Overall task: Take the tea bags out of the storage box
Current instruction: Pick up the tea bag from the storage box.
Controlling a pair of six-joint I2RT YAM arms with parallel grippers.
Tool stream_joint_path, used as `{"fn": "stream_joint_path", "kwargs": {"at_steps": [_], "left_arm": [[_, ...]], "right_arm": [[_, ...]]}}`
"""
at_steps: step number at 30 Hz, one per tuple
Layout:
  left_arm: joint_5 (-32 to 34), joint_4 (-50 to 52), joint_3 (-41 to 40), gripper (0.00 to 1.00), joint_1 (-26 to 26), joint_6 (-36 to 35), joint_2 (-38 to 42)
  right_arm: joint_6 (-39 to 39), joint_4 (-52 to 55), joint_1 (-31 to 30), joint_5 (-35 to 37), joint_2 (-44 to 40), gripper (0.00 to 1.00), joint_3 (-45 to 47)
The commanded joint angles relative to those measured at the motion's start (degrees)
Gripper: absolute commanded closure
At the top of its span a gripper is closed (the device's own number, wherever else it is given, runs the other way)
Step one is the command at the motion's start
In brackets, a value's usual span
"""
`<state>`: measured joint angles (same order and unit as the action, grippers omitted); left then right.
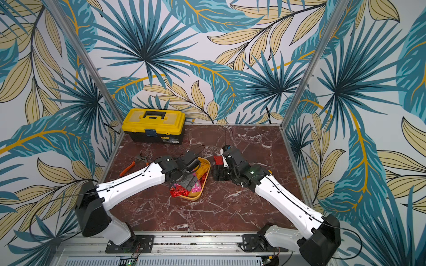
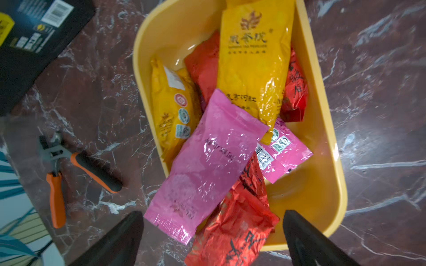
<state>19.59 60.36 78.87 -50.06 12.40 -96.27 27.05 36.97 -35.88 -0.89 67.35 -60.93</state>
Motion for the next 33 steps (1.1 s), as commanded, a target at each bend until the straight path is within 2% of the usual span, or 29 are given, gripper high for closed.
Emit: {"fn": "stream_joint_path", "kwargs": {"at_steps": [1, 9, 16, 26, 33], "left_arm": [[4.07, 3.02, 3.82, 0.00, -0.08, -7.09, -3.44], [1.10, 1.73, 5.08, 0.00, 1.14, -11.68, -5.36], [-3.03, 1.50, 5.06, 0.01, 4.21, -13.39, -6.17], [-6.89, 0.93, 4.63, 0.10, 5.68, -14.76, -8.26], [-7.64, 0.02, 4.71, 0.14, 6.38, -15.23, -9.73]], "right_arm": [[1.30, 1.44, 0.14, -0.34, -0.43, 0.20, 1.94], [1.78, 1.43, 0.11, -0.78, -0.13, 0.20, 2.92], [2.98, 0.87, 0.15, -0.95, 1.66, 0.20, 2.57], [3.33, 0.73, 0.11, -0.43, 1.64, 0.20, 2.39], [3.54, 0.73, 0.11, -0.48, 1.74, 0.21, 2.35]]}}
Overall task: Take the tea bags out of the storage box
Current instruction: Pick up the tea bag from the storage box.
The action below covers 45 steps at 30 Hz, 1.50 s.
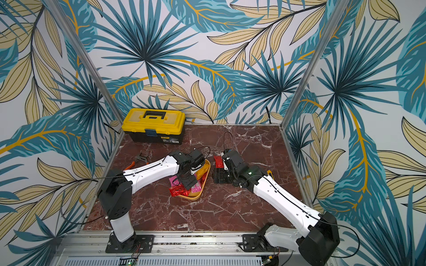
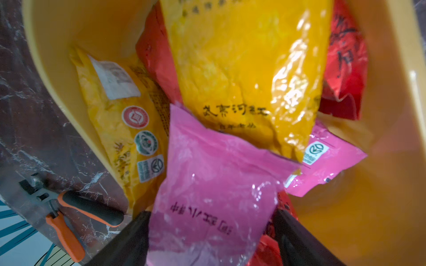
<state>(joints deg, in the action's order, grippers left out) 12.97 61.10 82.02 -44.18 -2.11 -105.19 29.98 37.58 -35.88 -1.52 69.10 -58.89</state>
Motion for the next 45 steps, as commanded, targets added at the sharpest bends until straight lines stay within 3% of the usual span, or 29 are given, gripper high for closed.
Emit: {"fn": "stream_joint_path", "kwargs": {"at_steps": [1, 19, 30, 37, 45], "left_arm": [[-0.94, -0.72, 1.65, 0.15, 0.59, -0.87, -1.11], [0.19, 1.82, 5.50, 0.38, 0.85, -0.26, -1.18], [0.13, 4.29, 7.70, 0.40, 1.32, 0.31, 0.04], [-1.06, 5.95, 10.18, 0.40, 1.55, 1.31, 2.16], [-4.08, 8.33, 16.78, 0.40, 1.47, 3.45, 3.36]], "right_arm": [[0.63, 0.12, 0.15, 0.28, -0.08, 0.21, 0.36], [0.78, 0.21, 0.11, 1.43, -0.80, 0.22, 0.88], [0.52, 0.21, 0.13, 2.63, -1.95, 0.23, 1.15], [-0.20, 0.25, 0.53, 7.41, -4.27, 0.23, 1.80], [-0.06, 0.39, 8.37, 5.06, -10.04, 0.24, 5.71]]}}
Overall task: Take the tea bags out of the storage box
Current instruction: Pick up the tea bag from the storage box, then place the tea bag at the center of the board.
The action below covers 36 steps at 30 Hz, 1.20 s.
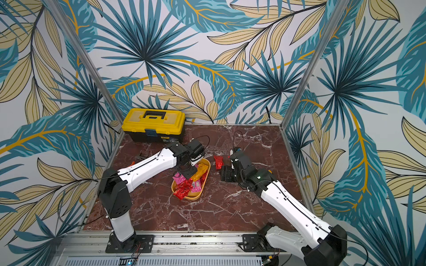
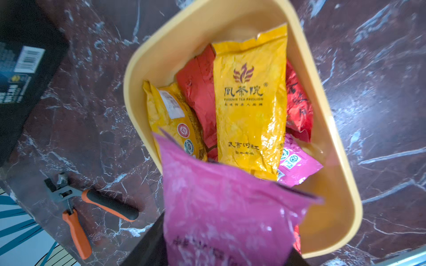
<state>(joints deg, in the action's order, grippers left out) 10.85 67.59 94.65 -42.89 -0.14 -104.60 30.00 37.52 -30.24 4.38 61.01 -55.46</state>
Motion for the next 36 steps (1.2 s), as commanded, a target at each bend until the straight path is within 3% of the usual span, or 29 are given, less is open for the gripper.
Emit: {"fn": "stream_joint_path", "kwargs": {"at_steps": [1, 9, 22, 36], "left_arm": [[-2.24, 1.76, 4.70, 0.40, 0.22, 1.88, 2.90], [-8.41, -2.56, 11.18, 0.37, -4.69, 8.89, 0.67], [-22.72, -24.07, 16.31, 0.39, -10.10, 27.72, -12.53], [-26.85, -27.51, 20.30, 0.35, -10.25, 32.93, -23.99]], "right_arm": [[-0.11, 0.45, 4.09, -1.64, -2.65, 0.24, 2.85], [0.74, 2.71, 12.22, -2.59, -8.55, 0.24, 6.21], [2.02, 8.84, 15.21, -0.17, -18.40, 0.24, 10.53], [1.85, 12.07, 15.30, -0.58, -20.88, 0.24, 8.50]]}}
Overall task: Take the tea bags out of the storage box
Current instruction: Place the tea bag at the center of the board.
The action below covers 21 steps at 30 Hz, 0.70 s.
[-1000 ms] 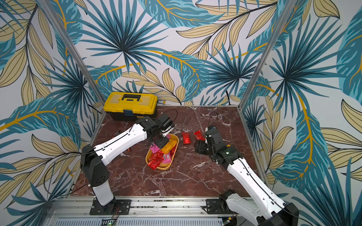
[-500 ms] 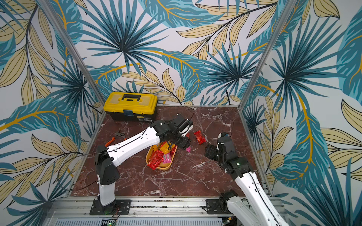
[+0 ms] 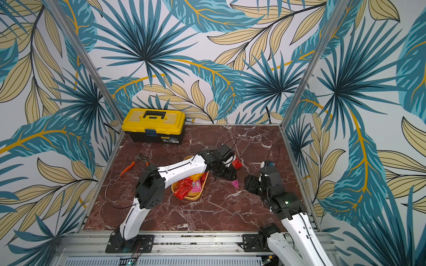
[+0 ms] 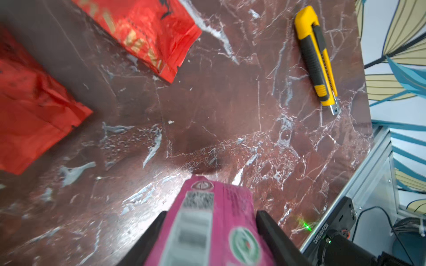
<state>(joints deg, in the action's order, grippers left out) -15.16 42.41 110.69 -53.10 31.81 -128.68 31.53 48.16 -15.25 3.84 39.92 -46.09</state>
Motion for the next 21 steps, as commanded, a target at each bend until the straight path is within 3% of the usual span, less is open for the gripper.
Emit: {"fn": "stream_joint_path", "kwargs": {"at_steps": [1, 6, 14, 21], "left_arm": [[-0.60, -2.17, 5.28, 0.32, 0.08, 0.79, -0.38], [1.62, -0.32, 9.55, 0.11, 0.78, 0.10, -1.74], [8.43, 3.88, 8.42, 0.08, 2.74, -3.45, 5.73], [21.44, 7.77, -2.49, 0.06, 3.77, -8.78, 19.43]], "right_arm": [[0.37, 1.39, 0.30, -0.28, 0.48, 0.23, -1.03], [0.06, 1.44, 0.28, -1.45, 1.47, 0.24, -1.98], [-0.99, 1.03, 0.22, -4.59, 4.40, 0.24, -5.27], [0.84, -5.57, -1.36, -10.13, 10.34, 0.27, -4.93]]}}
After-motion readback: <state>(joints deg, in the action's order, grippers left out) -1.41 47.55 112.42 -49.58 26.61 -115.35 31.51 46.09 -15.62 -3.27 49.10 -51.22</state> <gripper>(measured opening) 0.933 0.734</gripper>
